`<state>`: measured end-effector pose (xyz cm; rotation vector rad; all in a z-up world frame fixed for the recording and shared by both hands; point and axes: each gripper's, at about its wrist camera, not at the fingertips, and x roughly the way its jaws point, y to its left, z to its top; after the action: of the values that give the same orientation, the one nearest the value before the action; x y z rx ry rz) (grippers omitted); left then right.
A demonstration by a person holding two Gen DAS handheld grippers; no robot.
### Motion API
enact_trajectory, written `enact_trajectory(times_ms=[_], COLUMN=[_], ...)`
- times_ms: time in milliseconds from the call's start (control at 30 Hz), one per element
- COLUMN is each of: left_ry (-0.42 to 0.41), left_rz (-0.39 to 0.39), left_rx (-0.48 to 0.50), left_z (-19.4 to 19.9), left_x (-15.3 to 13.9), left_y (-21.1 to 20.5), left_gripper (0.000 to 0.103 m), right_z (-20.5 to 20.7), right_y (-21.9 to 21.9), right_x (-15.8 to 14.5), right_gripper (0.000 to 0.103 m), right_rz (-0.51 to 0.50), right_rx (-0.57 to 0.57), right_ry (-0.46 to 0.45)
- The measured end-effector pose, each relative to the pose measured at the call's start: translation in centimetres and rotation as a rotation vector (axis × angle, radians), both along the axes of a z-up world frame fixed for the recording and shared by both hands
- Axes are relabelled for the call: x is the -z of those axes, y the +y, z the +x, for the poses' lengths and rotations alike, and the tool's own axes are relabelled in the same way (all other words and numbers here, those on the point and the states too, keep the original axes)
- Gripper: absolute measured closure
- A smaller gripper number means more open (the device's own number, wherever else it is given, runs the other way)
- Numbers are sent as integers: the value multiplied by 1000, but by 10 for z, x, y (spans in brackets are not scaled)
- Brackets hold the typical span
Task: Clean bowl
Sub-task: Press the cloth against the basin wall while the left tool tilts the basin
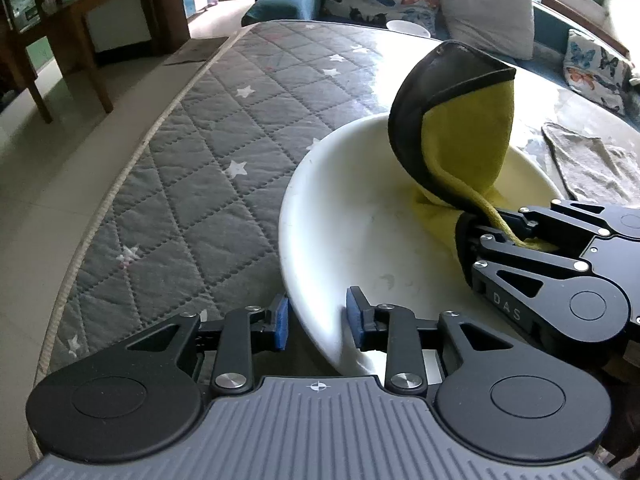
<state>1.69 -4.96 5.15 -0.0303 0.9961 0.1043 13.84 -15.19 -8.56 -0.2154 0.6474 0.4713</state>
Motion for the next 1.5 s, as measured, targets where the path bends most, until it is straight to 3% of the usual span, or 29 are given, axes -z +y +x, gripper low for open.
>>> enact_trajectory(times_ms=[467,1500], left_ry=[-13,14], left_rz=[148,266], left_rx=[-2,-20], left_z=[0,4], left_x=[3,6], left_y=[-23,-47], left_gripper=[65,60], right_z=[0,0], right_y=[-8,-11], right_x=[2,2], right_gripper=[82,82], right_rz=[48,77], right_rx=[-10,-6], right_ry=[-11,-18])
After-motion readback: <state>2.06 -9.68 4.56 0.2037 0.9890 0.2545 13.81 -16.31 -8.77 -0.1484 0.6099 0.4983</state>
